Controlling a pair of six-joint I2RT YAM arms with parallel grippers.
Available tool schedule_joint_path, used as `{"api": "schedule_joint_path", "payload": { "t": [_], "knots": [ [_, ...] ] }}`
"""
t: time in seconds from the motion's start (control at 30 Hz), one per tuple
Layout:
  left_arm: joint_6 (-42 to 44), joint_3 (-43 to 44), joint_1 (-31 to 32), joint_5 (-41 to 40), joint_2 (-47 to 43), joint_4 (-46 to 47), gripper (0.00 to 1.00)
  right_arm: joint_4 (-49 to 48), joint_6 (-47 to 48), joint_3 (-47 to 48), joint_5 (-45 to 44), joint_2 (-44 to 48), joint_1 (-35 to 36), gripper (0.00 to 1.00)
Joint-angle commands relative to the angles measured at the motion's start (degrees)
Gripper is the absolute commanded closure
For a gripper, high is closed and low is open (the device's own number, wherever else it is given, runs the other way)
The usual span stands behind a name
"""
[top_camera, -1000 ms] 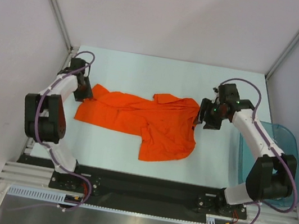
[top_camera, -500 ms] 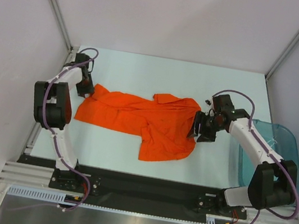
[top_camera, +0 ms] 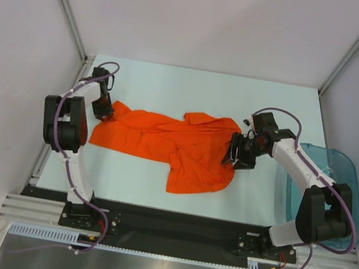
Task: Fold and stack the t-shirts
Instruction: Flatten the tshirt out
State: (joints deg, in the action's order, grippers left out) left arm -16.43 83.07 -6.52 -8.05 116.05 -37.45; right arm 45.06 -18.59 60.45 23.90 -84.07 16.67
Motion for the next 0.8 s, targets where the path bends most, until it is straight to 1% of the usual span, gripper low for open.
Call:
{"api": "schedule_joint_path", "payload": {
  "t": [0.0,0.1,0.13,0.17,0.2,0.23,0.3,0.33,0.37,0.43,0.57,0.63,0.67,0.7,0.73,0.77],
  "knots": [
    [-0.01,1.75,-0.16,-2.31,-0.12,0.10,0.69,-1.02,0.13,1.69,1.24,-0.48,0.21,0.41],
    [-0.01,2.01,-0.07,-2.58,-0.65,0.19,0.71,-0.94,0.13,1.78,1.15,-0.30,0.30,0.42],
    [0.08,2.10,-0.07,-2.58,-0.91,0.19,0.73,-1.02,0.13,1.78,1.15,-0.30,0.30,0.41],
    [0.08,2.19,-0.15,-2.67,-0.91,0.19,0.81,-0.94,0.22,1.78,1.06,-0.39,0.38,0.41],
    [0.08,2.27,-0.16,-2.76,-1.26,0.10,0.85,-0.85,0.13,1.78,0.97,-0.48,0.47,0.41],
    [0.16,2.27,-0.07,-3.10,-1.61,0.10,0.87,-0.85,0.13,1.87,0.89,-0.48,0.56,0.41],
    [0.34,1.92,-0.07,-3.72,-3.72,0.10,0.86,-0.85,0.05,1.96,0.80,-0.65,0.91,0.41],
    [0.34,1.31,0.02,-4.59,-4.51,0.27,0.83,-0.85,0.04,2.04,0.71,-0.65,1.09,0.42],
    [0.43,0.87,-0.15,-4.60,-6.26,0.71,0.80,-1.02,-0.22,1.96,0.88,-0.83,1.17,0.41],
    [1.39,-0.01,-0.16,-3.90,-7.06,1.68,0.73,-1.29,-0.57,1.96,1.06,-0.83,1.53,0.42],
    [1.66,0.34,0.02,-2.32,-6.80,1.50,0.74,-1.73,-1.19,1.96,1.15,-0.57,2.32,0.42],
    [1.48,0.17,-0.07,-2.05,-6.80,1.50,0.79,-1.99,-1.71,1.61,1.24,-0.30,2.49,0.42],
    [1.40,0.17,-0.07,-1.71,-6.71,1.77,0.85,-2.25,-1.97,1.52,1.41,-0.22,2.58,0.42],
    [1.48,0.17,-0.07,-1.44,-6.54,1.86,0.84,-2.43,-2.06,1.26,1.41,-0.13,2.67,0.42],
    [1.66,0.34,-0.07,-1.26,-6.02,1.86,0.77,-2.43,-2.33,1.08,1.32,0.13,2.76,0.42],
    [1.75,0.51,0.02,-1.44,-6.01,1.77,0.63,-2.52,-2.50,0.82,0.63,0.14,2.84,0.42]
  ]
}}
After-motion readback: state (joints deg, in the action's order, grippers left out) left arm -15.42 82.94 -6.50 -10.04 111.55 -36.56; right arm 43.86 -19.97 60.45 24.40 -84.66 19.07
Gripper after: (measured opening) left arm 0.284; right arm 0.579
